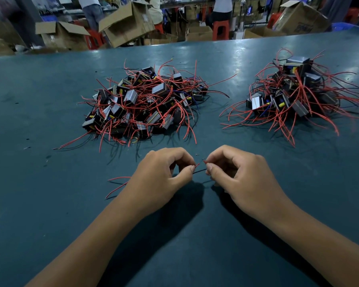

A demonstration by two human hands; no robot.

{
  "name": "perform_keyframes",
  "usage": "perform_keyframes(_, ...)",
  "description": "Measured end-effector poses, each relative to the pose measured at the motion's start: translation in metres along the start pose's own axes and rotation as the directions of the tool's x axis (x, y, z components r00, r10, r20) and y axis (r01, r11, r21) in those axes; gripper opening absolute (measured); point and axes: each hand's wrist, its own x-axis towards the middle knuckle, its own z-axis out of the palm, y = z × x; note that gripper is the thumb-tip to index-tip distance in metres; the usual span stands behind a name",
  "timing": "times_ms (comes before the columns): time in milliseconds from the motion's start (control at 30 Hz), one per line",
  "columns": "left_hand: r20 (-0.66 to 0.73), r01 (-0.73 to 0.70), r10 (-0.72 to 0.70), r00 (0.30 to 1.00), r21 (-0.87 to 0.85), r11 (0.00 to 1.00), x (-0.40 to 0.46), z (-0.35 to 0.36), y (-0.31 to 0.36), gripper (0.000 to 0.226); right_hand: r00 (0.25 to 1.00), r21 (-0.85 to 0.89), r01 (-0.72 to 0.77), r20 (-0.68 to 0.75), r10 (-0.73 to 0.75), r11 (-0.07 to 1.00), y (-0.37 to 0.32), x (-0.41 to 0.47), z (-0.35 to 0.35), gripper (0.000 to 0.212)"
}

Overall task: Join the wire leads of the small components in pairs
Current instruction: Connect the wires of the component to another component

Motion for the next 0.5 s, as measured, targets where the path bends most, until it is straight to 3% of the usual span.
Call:
perform_keyframes(67, 0.03, -0.03, 0.028, 0.999, 0.075, 0.997, 0.001, -0.007, -0.002, 0.011, 0.999, -0.036, 0.043, 0.015, -0.043, 0.998, -0.003, 0.001, -0.004, 0.007)
perform_keyframes(200, 0.317, -0.066, -0.037, 0.948, 0.309, 0.949, 0.001, -0.035, -0.016, 0.053, 0.982, -0.334, 0.101, 0.182, -0.041, 0.937, -0.002, 0.001, -0.028, 0.04)
perform_keyframes(267, 0.376, -0.034, -0.096, 0.922, 0.325, 0.945, -0.001, -0.045, -0.023, 0.053, 0.962, -0.488, 0.091, 0.267, 0.049, 0.868, 0.001, 0.0, -0.039, 0.044)
perform_keyframes(400, 0.407, 0.023, -0.124, 0.905, 0.243, 0.97, 0.001, -0.053, -0.027, 0.039, 0.923, -0.578, 0.073, 0.347, 0.164, 0.813, 0.004, 0.004, -0.043, 0.029)
perform_keyframes(500, 0.441, 0.045, -0.136, 0.887, 0.212, 0.976, -0.001, -0.057, -0.03, 0.033, 0.946, -0.569, 0.041, 0.287, 0.151, 0.822, 0.007, 0.014, -0.048, 0.025)
